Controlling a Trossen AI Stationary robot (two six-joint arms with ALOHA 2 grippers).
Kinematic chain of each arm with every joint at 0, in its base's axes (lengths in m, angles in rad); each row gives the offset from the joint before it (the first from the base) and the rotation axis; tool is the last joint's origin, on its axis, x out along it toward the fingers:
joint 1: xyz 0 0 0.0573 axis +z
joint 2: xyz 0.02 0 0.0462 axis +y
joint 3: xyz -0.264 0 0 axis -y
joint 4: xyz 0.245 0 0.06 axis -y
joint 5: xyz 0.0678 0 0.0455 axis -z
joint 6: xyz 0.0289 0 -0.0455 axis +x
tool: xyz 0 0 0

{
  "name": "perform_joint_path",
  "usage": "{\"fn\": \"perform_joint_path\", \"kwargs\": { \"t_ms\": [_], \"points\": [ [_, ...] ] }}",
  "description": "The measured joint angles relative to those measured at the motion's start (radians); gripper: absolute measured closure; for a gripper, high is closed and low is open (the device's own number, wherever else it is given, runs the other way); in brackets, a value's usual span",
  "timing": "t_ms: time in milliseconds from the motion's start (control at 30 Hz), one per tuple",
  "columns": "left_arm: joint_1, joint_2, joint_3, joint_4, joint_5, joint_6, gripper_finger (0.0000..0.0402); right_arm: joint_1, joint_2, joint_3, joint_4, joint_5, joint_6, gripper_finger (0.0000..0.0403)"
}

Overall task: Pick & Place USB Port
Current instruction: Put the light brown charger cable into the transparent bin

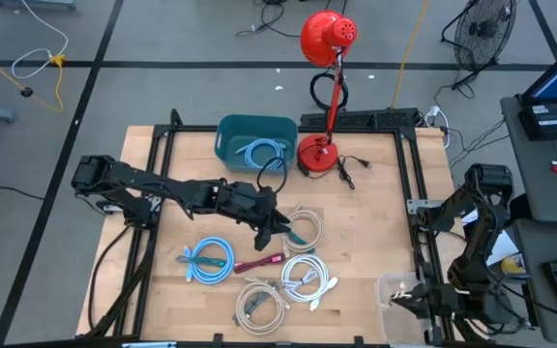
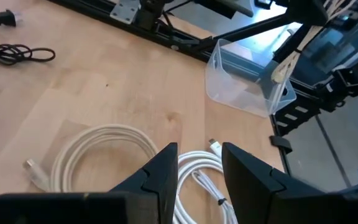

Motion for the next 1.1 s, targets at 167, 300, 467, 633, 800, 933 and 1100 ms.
{"fn": "perform_joint_path", "kwargs": {
  "t_ms": [167,300,467,633,800,933,1100],
  "points": [
    [0.0,0.0,0.0,-0.003,-0.001,0.028,0.0275,-0.034,0.0,0.0,-0.11,0.0,0.286,0.0403],
    [-0.001,0.0,0.0,-0.008,-0.001,0.047,0.0275,-0.038,0.0,0.0,-0.195,0.0,0.394,0.0403],
    [-0.004,0.0,0.0,-0.008,-0.015,0.067,0.0275,-0.052,-0.038,-0.001,-0.118,-0.001,0.033,0.0403],
    [-0.004,0.0,0.0,-0.003,-0.024,0.068,0.0275,-0.146,-0.15,-0.001,-0.009,0.0,-0.433,0.0403],
    [-0.004,0.0,0.0,-0.004,-0.034,0.093,0.0275,-0.267,-0.287,-0.001,-0.006,0.001,-0.829,0.0403],
    [-0.008,0.0,0.0,-0.007,-0.04,0.109,0.0275,-0.309,-0.424,-0.014,-0.139,-0.028,-1.022,0.0403],
    [-0.022,0.001,-0.018,0.025,-0.046,0.109,0.0275,-0.332,-0.617,-0.11,-0.348,-0.135,-1.011,0.0403]
  ]
}}
